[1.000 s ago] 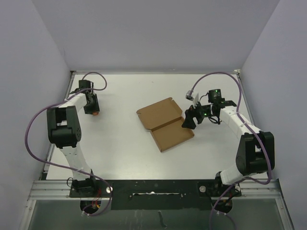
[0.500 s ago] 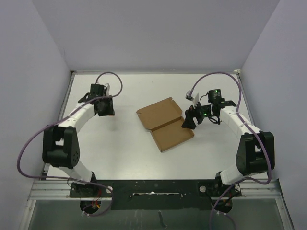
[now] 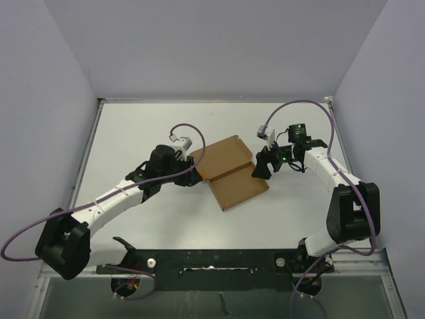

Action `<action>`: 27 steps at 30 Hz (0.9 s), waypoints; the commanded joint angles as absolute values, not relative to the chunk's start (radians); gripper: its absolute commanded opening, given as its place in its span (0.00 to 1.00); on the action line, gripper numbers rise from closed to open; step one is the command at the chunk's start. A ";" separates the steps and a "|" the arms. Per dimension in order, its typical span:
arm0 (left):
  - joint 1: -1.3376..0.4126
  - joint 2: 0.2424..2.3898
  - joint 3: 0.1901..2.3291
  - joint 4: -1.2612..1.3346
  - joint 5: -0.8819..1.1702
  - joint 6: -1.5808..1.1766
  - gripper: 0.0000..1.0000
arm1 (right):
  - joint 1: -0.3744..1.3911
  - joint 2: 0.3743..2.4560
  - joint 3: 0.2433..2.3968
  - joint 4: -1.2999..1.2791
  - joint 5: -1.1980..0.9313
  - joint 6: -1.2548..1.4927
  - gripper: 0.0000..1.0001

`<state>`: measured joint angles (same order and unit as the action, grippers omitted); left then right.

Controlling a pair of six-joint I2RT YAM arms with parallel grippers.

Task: Fold the paper box

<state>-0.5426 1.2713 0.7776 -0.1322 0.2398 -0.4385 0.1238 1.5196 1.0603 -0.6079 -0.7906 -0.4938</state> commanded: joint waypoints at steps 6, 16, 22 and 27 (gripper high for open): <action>-0.793 1.280 0.768 0.052 0.071 -0.518 0.00 | 0.123 1.522 1.094 -0.606 -0.815 -0.514 0.80; -0.912 1.475 0.899 0.010 -0.037 -0.515 0.00 | 0.118 1.522 1.092 -0.604 -0.815 -0.514 0.80; -0.930 1.598 0.994 -0.025 -0.052 -0.517 0.00 | 0.116 1.527 1.092 -0.604 -0.811 -0.515 0.80; -0.930 1.688 1.048 -0.038 -0.058 -0.526 0.08 | 0.113 1.528 1.092 -0.604 -0.812 -0.515 0.80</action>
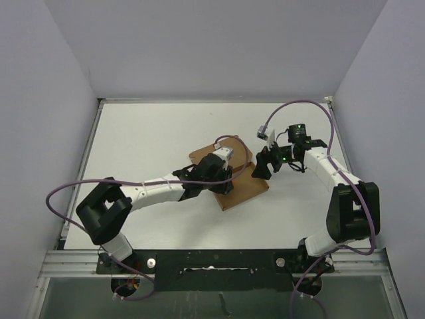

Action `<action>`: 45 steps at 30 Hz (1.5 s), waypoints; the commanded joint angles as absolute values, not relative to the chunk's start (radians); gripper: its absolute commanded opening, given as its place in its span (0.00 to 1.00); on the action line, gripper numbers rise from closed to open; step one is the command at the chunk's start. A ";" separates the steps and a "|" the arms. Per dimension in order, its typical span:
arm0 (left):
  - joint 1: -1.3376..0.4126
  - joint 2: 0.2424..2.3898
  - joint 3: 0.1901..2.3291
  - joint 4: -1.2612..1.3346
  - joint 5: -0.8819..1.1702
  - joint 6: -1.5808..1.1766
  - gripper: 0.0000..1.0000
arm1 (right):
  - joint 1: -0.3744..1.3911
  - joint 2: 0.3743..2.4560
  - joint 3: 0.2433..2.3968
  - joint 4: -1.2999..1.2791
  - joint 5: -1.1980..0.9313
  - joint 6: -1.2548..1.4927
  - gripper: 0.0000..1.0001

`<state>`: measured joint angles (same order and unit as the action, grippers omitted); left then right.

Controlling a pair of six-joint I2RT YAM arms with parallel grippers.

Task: Fold the paper box

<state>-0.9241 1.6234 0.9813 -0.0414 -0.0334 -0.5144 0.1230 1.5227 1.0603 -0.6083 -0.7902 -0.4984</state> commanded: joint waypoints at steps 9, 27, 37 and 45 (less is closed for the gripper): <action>-0.928 1.813 1.132 -0.061 -0.074 -0.527 0.27 | 0.110 1.532 1.092 -0.606 -0.814 -0.515 0.80; -0.928 1.661 1.056 0.043 -0.109 -0.524 0.68 | 0.097 1.519 1.091 -0.608 -0.832 -0.513 0.80; -0.817 1.337 0.736 0.291 -0.082 -0.559 0.84 | 0.083 1.492 1.082 -0.600 -0.888 -0.516 0.80; -0.492 1.248 0.512 0.488 0.313 -0.774 0.98 | 0.076 1.473 1.072 -0.589 -0.917 -0.511 0.80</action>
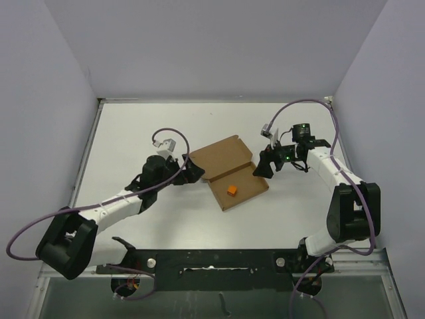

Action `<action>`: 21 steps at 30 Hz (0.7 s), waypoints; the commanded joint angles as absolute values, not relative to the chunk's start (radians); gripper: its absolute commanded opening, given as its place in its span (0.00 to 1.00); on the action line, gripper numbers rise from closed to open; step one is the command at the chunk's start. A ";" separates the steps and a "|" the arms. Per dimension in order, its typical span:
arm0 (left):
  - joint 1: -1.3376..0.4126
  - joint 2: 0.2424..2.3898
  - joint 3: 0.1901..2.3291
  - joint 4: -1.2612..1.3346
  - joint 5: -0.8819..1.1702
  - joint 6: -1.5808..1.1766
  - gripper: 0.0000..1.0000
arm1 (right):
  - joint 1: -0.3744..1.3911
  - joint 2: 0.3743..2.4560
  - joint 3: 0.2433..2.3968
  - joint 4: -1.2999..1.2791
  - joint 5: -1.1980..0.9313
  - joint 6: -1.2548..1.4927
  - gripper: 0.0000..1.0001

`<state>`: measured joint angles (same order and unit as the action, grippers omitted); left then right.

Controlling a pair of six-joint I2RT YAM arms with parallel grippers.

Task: Fold the paper box

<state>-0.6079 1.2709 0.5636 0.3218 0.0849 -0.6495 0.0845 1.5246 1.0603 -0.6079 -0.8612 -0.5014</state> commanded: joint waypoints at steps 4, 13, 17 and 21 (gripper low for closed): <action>-0.383 1.284 0.479 0.520 0.411 -0.813 0.98 | 0.069 1.476 1.072 -0.589 -0.922 -0.511 0.80; -0.225 1.452 0.396 0.777 0.537 -0.968 0.98 | 0.064 1.480 1.071 -0.584 -0.924 -0.504 0.80; -0.231 1.493 0.420 0.781 0.534 -0.986 0.96 | 0.063 1.483 1.071 -0.585 -0.923 -0.502 0.80; -0.251 1.512 0.434 0.789 0.505 -1.003 0.94 | 0.062 1.485 1.071 -0.584 -0.923 -0.501 0.80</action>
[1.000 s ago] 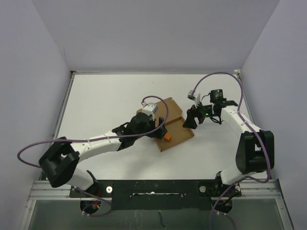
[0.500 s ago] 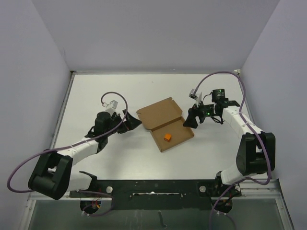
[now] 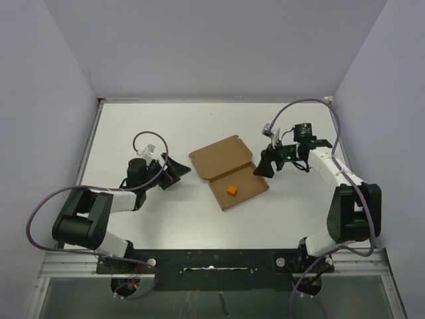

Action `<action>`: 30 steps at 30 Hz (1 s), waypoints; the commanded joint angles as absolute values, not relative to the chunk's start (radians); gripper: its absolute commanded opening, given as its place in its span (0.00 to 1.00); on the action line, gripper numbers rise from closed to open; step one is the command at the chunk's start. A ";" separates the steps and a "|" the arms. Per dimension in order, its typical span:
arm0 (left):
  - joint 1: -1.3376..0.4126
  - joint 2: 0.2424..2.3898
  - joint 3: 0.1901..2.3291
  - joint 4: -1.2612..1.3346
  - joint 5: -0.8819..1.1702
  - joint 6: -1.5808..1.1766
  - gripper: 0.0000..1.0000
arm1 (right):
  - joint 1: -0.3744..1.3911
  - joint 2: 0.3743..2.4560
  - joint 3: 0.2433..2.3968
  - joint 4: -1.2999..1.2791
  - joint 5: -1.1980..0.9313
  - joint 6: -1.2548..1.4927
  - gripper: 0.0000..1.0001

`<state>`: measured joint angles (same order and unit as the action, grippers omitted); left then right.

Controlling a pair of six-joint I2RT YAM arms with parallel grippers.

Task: Fold the paper box

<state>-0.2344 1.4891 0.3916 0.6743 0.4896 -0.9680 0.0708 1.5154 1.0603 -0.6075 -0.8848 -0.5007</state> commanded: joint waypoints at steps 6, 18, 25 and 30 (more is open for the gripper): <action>-0.303 1.589 0.476 0.807 0.471 -1.055 0.91 | 0.062 1.491 1.072 -0.584 -0.922 -0.500 0.80; -0.369 1.770 0.552 0.909 0.398 -1.211 0.79 | 0.062 1.493 1.070 -0.585 -0.928 -0.502 0.80; -0.379 1.829 0.627 0.837 0.304 -1.226 0.65 | 0.063 1.489 1.071 -0.584 -0.931 -0.503 0.80; -0.365 1.887 0.685 0.808 0.291 -1.228 0.53 | 0.062 1.486 1.071 -0.586 -0.933 -0.502 0.80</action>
